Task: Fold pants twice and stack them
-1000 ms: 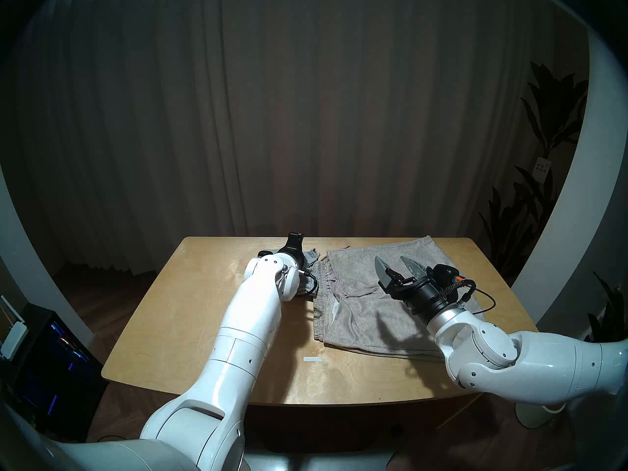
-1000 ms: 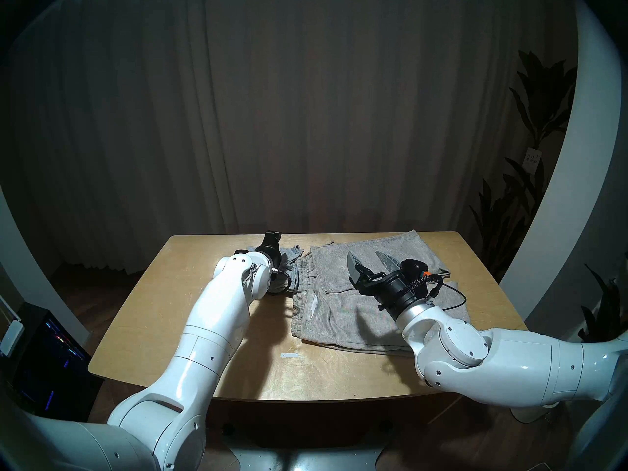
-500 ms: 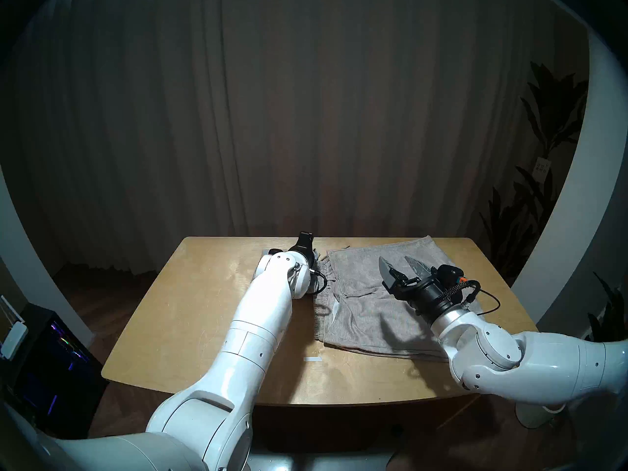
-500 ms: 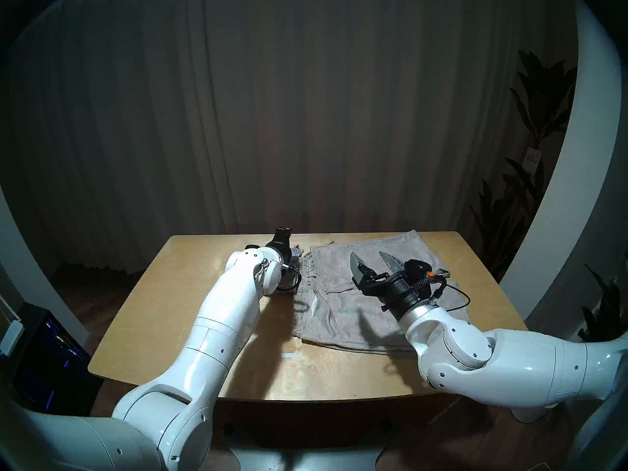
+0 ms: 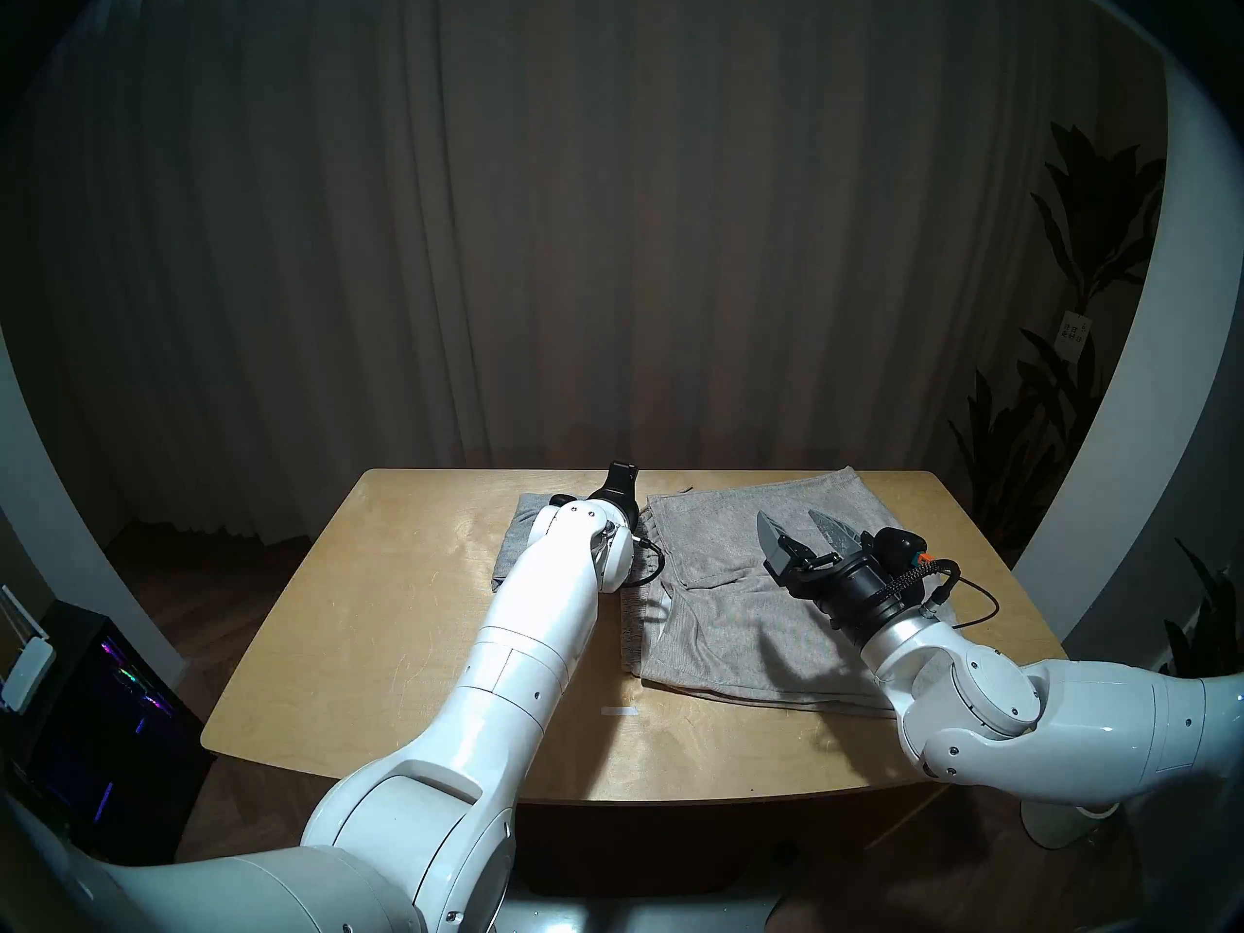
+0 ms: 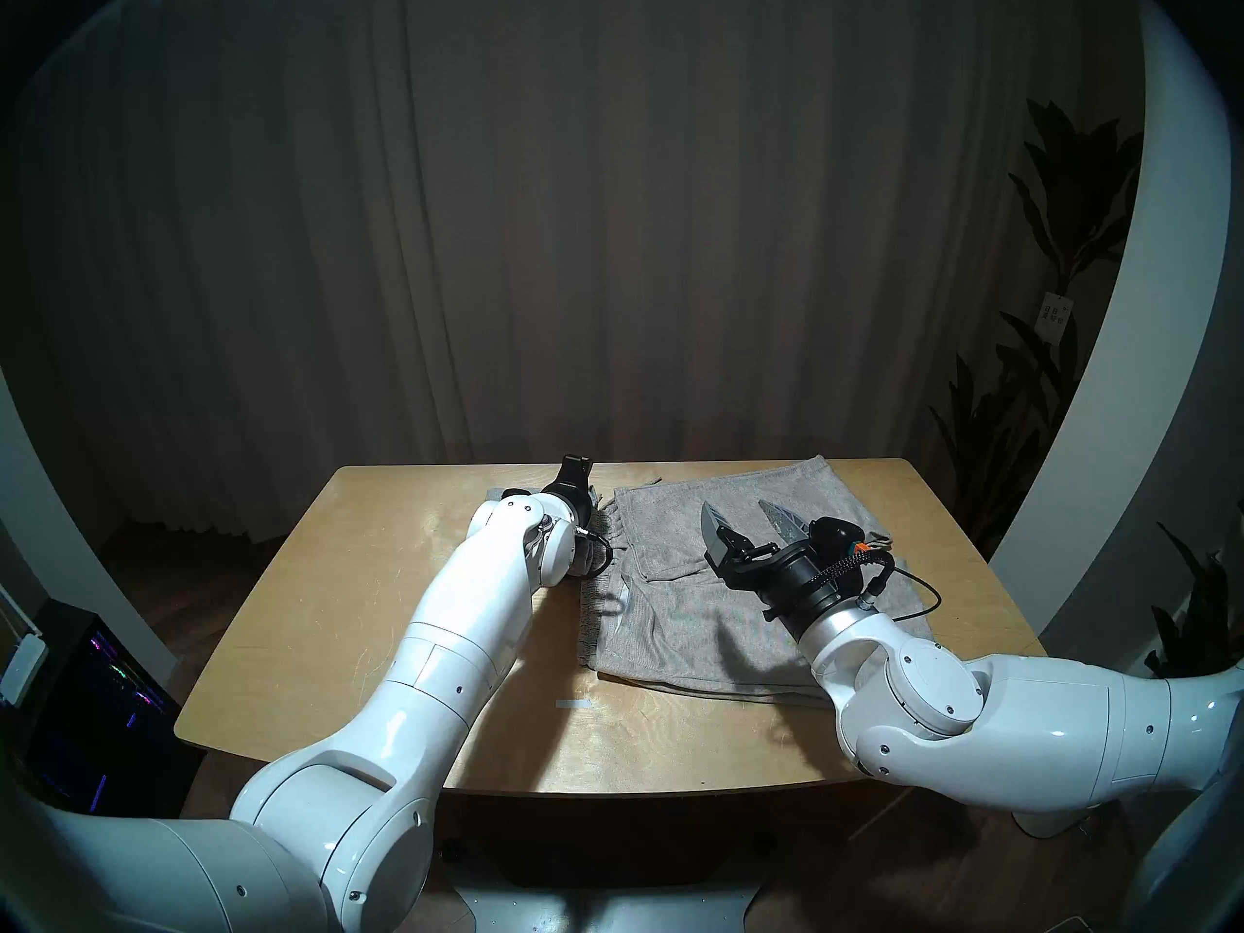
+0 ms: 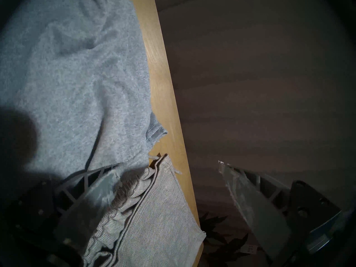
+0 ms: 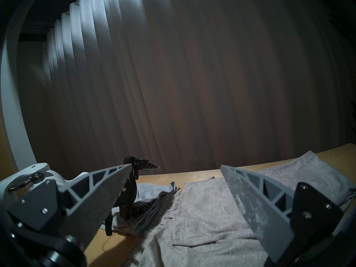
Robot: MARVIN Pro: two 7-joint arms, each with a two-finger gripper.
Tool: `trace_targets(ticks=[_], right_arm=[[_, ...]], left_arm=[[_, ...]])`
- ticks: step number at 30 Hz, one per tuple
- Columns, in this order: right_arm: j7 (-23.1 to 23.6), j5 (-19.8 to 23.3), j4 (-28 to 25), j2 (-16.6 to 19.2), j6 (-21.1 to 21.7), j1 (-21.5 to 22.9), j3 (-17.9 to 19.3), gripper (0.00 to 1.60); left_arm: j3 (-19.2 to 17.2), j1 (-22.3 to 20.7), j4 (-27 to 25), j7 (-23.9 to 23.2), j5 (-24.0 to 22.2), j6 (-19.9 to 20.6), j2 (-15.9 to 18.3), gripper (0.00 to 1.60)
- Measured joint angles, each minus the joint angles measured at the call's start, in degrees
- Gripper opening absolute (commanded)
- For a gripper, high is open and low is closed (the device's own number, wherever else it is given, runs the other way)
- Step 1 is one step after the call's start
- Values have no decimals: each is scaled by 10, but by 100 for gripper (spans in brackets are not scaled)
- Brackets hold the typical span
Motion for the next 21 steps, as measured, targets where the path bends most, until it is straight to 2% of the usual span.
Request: trace_targets(ticks=[9,16,21], right_arm=[[4,7,2,7,-6,0,-1,160],[6,20,2,10,-9,0,-2,160],[8,36,0,8,-15,-1,-4,160]], left_arm=[[9,-13,41,-14,-10,1,-15,160],[6,-14,0,-26,-24,4,-18,160],[-17,-16,-41,-37,-43,3,-21,160]])
